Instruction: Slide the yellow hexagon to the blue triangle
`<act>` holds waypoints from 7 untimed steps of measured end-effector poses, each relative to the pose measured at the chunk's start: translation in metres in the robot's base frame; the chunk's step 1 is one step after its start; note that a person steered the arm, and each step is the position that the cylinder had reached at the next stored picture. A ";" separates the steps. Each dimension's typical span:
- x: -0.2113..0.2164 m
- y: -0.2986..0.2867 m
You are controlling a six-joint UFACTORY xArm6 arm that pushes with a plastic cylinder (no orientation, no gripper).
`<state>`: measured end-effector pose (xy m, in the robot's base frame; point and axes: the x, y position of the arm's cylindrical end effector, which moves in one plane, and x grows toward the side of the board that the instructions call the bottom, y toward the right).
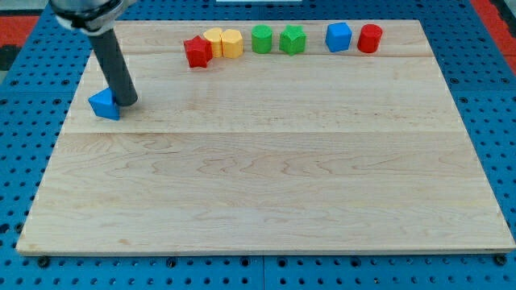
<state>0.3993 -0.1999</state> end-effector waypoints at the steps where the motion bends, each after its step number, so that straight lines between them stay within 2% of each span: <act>1: 0.000 0.013; 2: -0.046 0.120; 3: -0.079 0.167; 5: -0.105 0.160; 7: -0.144 0.189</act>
<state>0.2552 -0.0109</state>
